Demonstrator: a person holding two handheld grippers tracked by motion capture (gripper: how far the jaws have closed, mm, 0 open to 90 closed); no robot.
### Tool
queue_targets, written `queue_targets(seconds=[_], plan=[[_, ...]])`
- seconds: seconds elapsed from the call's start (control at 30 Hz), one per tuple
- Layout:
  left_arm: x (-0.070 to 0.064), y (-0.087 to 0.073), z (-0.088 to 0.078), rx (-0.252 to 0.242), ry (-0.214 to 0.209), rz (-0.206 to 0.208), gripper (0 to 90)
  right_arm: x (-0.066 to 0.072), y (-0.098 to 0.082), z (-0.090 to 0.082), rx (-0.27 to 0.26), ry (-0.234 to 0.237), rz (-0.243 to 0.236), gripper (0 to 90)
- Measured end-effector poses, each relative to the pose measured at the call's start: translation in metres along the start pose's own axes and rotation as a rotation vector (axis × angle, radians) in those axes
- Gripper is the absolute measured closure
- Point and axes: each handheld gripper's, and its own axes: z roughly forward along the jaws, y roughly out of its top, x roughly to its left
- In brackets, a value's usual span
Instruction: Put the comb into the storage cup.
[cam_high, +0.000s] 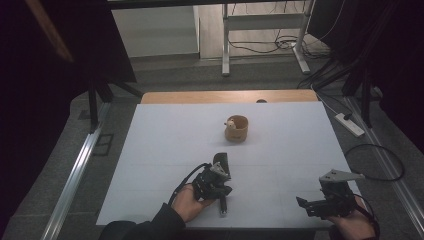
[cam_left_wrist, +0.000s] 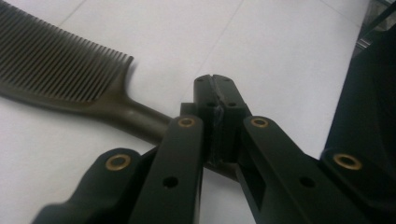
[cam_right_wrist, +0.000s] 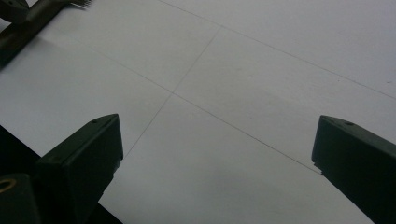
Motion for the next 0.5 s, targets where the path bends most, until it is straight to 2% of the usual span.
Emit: queue_targets(seconds=[0.27, 0.5], plan=[[-0.0079, -0.0023, 0.0101, 0.05, -0.005, 0.012, 88.4, 0.0001, -0.0001, -0.0002, 0.0, 0.001, -0.002, 2.6], [-0.0044, -0.0053, 0.0101, 0.087, 0.005, -0.003, 88.4, 0.0002, -0.0003, -0.0004, -0.001, 0.001, -0.001, 2.7]])
